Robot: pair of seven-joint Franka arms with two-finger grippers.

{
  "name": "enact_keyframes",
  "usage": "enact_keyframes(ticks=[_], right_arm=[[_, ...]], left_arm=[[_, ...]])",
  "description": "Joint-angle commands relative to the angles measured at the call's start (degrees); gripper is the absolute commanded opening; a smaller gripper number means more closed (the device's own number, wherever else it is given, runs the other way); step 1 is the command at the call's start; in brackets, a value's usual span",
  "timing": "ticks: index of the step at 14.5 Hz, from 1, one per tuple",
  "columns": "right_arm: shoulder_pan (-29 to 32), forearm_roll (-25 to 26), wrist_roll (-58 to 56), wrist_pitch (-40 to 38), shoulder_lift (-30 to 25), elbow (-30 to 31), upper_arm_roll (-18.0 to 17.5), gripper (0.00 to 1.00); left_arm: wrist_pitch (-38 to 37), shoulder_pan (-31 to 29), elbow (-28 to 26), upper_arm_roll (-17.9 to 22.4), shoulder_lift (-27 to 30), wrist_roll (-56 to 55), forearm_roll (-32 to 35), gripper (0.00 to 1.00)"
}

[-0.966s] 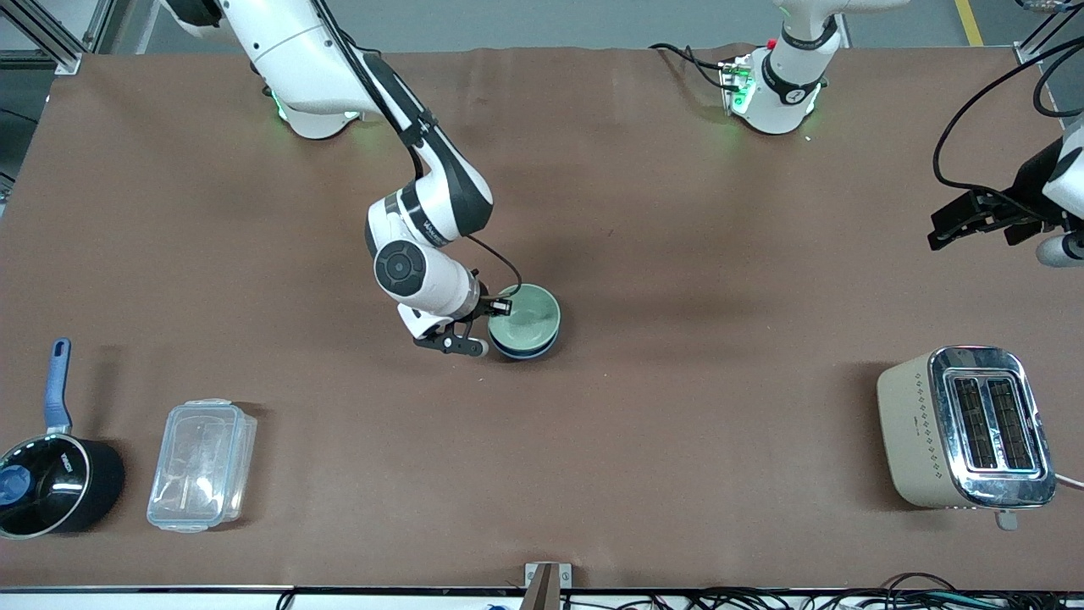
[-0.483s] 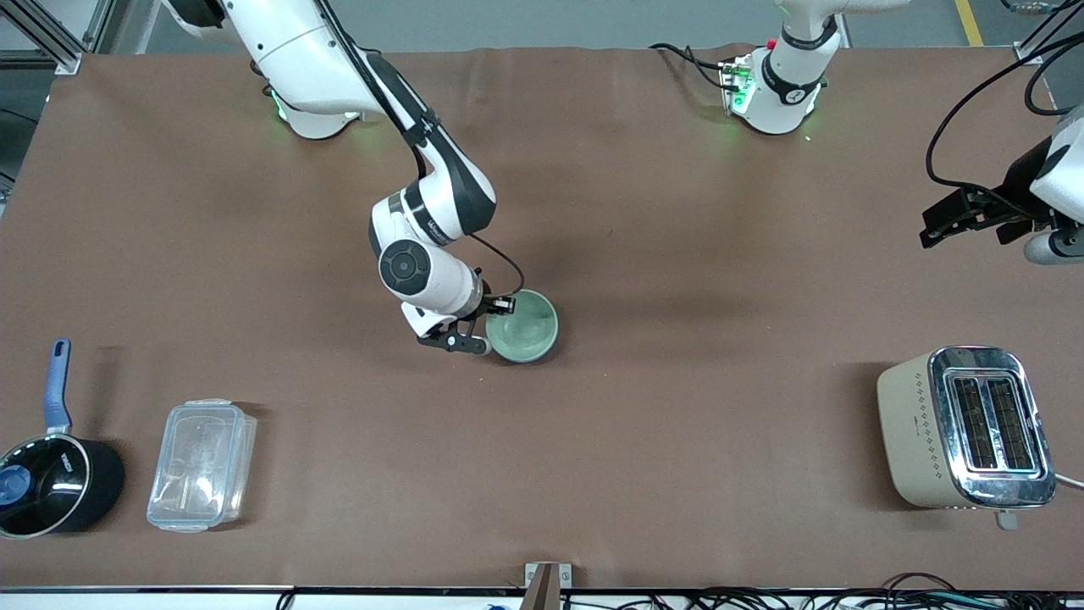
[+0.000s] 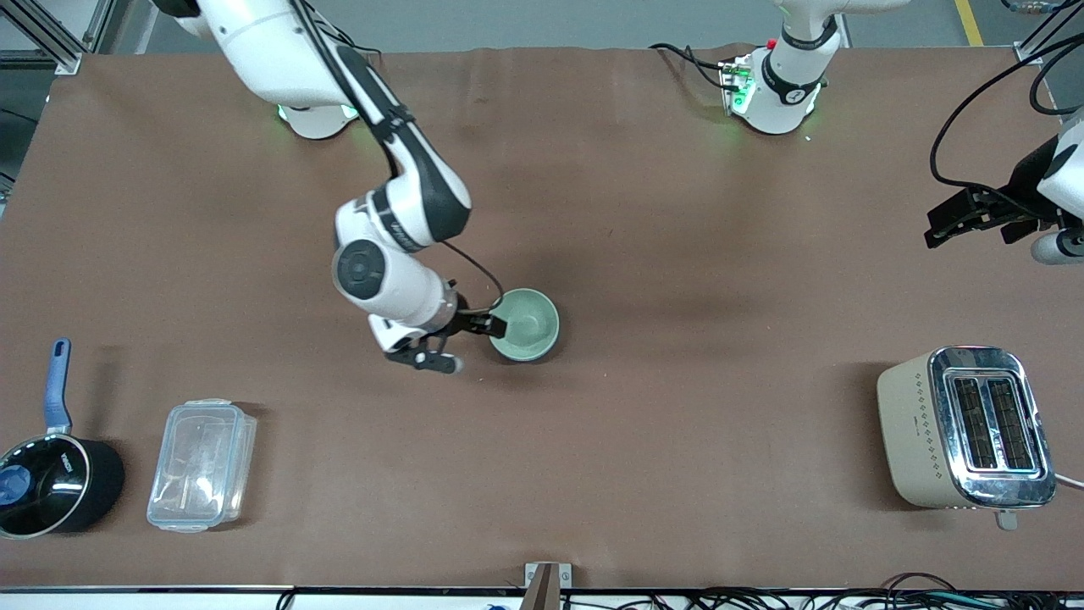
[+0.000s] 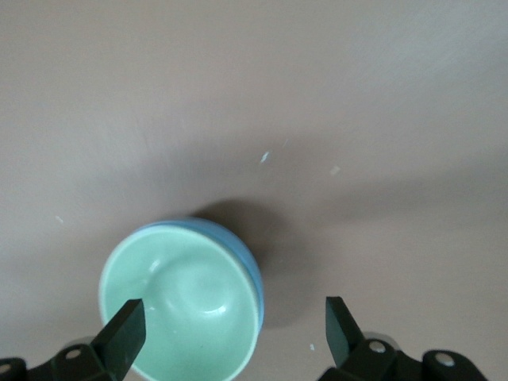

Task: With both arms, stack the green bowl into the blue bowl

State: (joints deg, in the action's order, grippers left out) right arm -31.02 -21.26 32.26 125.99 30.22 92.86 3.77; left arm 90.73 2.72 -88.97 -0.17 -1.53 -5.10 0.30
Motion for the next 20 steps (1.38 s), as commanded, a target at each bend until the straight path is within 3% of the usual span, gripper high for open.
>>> enact_keyframes(ticks=[1, 4, 5, 9, 12, 16, 20], right_arm=[[4.4, 3.5, -1.4, -3.6, -8.0, 2.1, 2.5, 1.00], [7.6, 16.6, -6.3, -11.9, -12.7, 2.1, 5.3, 1.00], [9.7, 18.4, -7.0, -13.2, -14.3, 2.5, 5.3, 1.00], [18.2, 18.8, -19.0, -16.6, -23.5, 7.1, 5.3, 1.00], [23.9, 19.7, -26.8, -21.2, -27.9, 7.2, 5.4, 1.00], [24.7, 25.1, -28.8, -25.3, -33.6, 6.9, 5.1, 1.00], [24.7, 25.1, -31.5, -27.8, -38.4, 7.1, 5.2, 1.00]], left_arm=[[-0.4, 0.0, -0.7, 0.3, 1.4, 0.4, -0.7, 1.00], [-0.4, 0.0, -0.6, 0.3, 1.4, 0.3, -0.7, 1.00], [-0.4, 0.0, -0.6, 0.2, 1.4, 0.1, -0.7, 1.00], [-0.2, 0.0, 0.1, 0.3, 1.7, 0.2, -0.9, 1.00], [0.0, 0.1, 0.2, 0.2, 1.5, -0.3, -0.9, 1.00], [0.1, 0.1, 0.3, 0.2, 1.4, -0.3, -0.9, 1.00], [0.2, 0.1, 0.3, 0.2, 1.4, -0.3, -0.9, 1.00]])
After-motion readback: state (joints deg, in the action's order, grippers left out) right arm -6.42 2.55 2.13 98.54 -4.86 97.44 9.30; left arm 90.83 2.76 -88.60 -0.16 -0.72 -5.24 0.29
